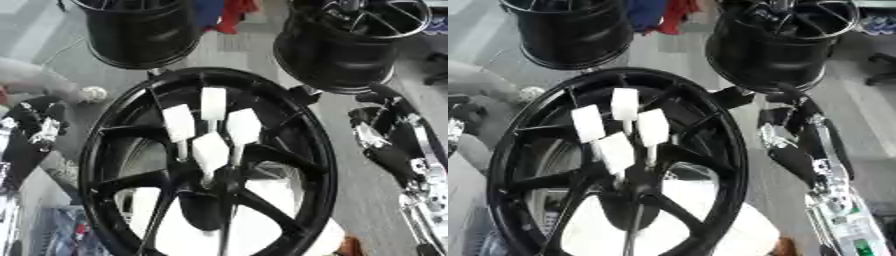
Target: Pull the pin out of the wheel hub.
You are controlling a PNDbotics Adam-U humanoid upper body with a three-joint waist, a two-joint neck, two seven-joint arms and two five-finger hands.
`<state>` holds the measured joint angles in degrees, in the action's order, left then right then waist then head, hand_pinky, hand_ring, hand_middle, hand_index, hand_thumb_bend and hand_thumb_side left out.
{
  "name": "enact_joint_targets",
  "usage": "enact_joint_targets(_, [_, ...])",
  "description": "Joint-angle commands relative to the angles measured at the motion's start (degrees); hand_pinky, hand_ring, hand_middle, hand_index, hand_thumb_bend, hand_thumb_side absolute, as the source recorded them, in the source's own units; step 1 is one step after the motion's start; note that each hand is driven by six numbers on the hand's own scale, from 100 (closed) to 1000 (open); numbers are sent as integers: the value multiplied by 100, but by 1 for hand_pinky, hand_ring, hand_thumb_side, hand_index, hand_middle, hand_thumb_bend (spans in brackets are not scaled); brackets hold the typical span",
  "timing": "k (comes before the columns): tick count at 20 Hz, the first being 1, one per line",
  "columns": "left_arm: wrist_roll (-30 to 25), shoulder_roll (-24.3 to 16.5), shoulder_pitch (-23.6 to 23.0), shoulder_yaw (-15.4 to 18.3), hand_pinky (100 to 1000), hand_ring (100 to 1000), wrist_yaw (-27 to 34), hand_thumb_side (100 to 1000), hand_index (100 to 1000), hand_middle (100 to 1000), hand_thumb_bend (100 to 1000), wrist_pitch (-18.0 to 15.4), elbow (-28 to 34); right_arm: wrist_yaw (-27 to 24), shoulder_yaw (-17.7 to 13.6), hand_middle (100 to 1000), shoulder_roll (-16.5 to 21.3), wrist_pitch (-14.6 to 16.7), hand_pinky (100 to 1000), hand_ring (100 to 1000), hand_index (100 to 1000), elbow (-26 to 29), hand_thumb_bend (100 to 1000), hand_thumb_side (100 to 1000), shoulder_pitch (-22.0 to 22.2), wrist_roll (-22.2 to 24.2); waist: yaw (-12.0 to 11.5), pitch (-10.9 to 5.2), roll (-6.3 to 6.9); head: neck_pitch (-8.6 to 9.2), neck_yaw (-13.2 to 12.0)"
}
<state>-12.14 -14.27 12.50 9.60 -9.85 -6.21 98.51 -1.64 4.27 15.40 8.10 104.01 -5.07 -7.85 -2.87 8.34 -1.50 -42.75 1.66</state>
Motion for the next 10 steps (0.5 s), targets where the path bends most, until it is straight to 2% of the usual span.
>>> enact_joint_targets(1, [-224, -821, 237, -285, 572, 574, 255, 568, 779, 645, 261, -238, 217, 35, -6, 717, 81, 2, 653, 652, 882, 99, 176, 197, -69, 28, 45, -71, 29, 35, -44])
enact_joint_targets(5, [-716, -1857, 590, -778, 599, 595, 620, 562, 800, 668, 284, -595, 344, 35, 20, 717, 105, -1, 653, 652, 882, 91, 177, 196, -62, 55, 127, -88, 70, 36, -75])
enact_joint_targets(10, [-1694, -3060, 1132, -1644, 647, 650, 743, 555, 832, 718, 316, -1018, 325, 37, 55, 717, 158, -4, 652, 652, 882, 80, 178, 196, -46, 92, 213, -124, 147, 13, -107])
